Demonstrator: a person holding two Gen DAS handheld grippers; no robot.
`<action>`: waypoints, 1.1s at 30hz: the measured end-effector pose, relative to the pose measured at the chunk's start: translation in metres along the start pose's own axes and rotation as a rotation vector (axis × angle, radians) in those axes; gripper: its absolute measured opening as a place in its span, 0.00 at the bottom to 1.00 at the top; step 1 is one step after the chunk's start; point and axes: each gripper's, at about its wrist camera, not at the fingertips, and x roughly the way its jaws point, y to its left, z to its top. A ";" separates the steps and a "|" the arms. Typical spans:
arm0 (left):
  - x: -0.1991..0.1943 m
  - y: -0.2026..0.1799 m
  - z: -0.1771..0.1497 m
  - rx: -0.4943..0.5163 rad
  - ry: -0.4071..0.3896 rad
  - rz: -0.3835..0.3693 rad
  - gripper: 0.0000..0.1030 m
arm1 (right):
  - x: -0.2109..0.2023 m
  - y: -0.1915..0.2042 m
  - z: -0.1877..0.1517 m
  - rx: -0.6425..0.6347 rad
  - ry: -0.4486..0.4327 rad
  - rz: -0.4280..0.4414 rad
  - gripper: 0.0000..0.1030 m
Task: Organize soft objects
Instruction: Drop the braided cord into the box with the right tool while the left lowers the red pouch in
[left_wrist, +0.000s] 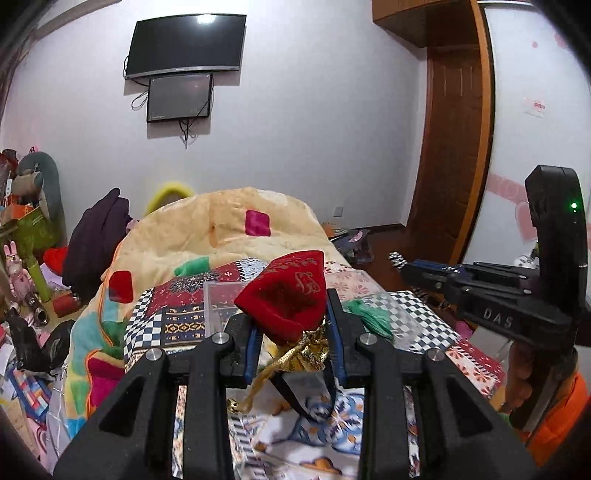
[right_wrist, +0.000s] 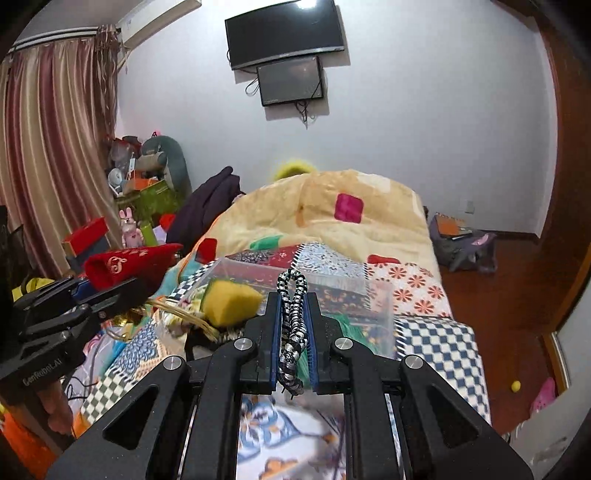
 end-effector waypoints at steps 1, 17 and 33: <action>0.009 0.003 0.000 -0.002 0.013 0.009 0.30 | 0.007 0.002 0.001 -0.004 0.008 0.003 0.11; 0.074 0.021 -0.030 -0.053 0.196 -0.006 0.42 | 0.071 0.001 -0.022 -0.051 0.182 -0.031 0.50; 0.034 0.022 -0.024 -0.060 0.106 0.002 0.68 | 0.015 -0.016 -0.010 -0.008 0.043 0.001 0.75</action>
